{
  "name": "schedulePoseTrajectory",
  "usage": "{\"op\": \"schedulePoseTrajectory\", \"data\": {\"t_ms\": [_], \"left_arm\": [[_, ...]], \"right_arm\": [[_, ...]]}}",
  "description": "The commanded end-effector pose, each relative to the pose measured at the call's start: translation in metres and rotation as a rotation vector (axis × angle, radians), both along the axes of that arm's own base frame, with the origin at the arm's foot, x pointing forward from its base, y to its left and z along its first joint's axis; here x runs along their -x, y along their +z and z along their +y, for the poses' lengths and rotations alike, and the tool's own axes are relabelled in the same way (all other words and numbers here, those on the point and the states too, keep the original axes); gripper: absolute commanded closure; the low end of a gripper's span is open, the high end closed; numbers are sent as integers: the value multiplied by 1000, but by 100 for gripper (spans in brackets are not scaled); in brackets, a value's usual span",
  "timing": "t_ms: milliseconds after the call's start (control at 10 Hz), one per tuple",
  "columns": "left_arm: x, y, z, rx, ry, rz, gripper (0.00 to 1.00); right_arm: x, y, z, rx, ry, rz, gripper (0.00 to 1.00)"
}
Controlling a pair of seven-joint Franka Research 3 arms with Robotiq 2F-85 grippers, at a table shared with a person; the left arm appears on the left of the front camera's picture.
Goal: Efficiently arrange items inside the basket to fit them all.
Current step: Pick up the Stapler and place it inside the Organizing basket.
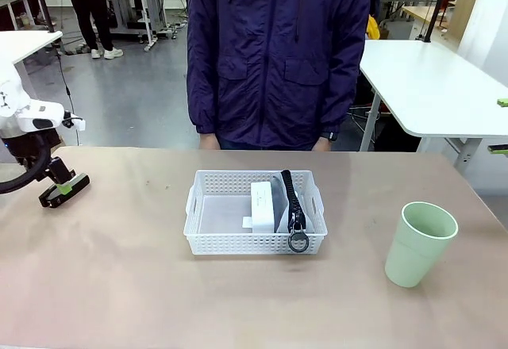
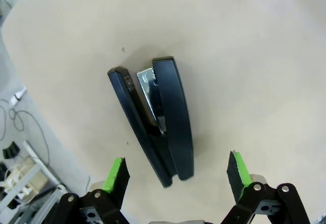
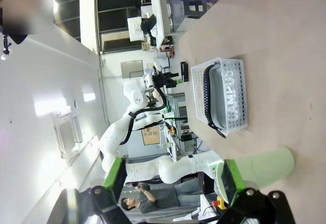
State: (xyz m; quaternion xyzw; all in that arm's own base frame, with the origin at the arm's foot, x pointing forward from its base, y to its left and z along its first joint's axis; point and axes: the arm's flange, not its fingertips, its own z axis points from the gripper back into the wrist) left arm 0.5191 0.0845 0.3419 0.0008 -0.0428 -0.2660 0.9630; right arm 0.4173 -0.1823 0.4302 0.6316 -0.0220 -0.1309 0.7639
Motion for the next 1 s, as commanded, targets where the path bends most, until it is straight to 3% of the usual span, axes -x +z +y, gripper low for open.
{"op": "schedulePoseTrajectory", "data": {"t_ms": [0,400,900], "left_arm": [[-13,-4,9,25,-15,29,0],[-32,-24,16,53,2,67,0],[-39,-27,15,59,18,49,0]], "right_arm": [[1,3,1,18,-2,17,0],[1,3,1,18,-2,17,0],[1,3,1,18,-2,17,0]]}}
